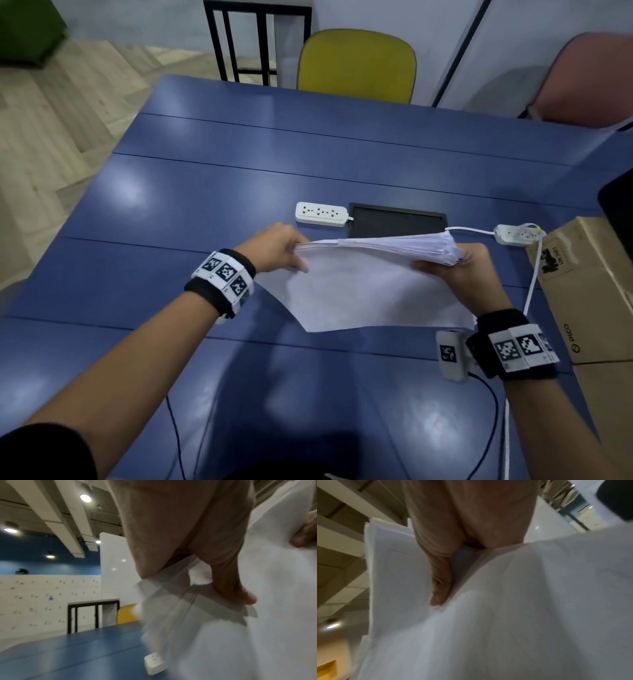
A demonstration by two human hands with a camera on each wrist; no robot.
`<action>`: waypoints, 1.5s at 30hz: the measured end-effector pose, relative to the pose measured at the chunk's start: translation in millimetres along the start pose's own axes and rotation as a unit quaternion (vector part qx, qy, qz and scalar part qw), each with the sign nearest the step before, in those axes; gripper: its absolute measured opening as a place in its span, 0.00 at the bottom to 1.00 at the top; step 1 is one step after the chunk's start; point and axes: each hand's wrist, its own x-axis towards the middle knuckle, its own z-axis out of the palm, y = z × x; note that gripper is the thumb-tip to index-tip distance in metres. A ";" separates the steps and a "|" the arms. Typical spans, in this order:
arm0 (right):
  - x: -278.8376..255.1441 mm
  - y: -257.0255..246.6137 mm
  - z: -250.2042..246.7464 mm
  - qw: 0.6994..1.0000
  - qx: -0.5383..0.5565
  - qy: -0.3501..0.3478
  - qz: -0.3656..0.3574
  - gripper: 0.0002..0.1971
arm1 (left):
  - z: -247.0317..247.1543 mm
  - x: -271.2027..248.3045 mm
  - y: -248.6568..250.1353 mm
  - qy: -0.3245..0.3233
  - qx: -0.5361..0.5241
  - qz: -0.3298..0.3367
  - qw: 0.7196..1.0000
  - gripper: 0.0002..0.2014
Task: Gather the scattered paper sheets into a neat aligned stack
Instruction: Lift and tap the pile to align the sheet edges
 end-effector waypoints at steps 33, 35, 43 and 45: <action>-29.6 94.1 69.7 0.949 0.209 0.177 0.155 0.21 | 91.5 -17.5 -46.0 0.274 -0.453 -0.130 0.838 0.19; -26.1 92.1 64.6 0.949 0.212 0.179 0.146 0.20 | 90.9 -17.6 -43.6 0.279 -0.470 -0.120 0.828 0.17; -26.0 106.0 48.7 0.971 0.193 0.113 0.083 0.21 | 69.5 -21.9 -67.2 0.200 -0.417 -0.018 0.886 0.19; -21.1 109.4 49.0 0.967 0.195 0.144 0.083 0.22 | 67.8 -18.9 -67.9 0.211 -0.404 -0.027 0.890 0.11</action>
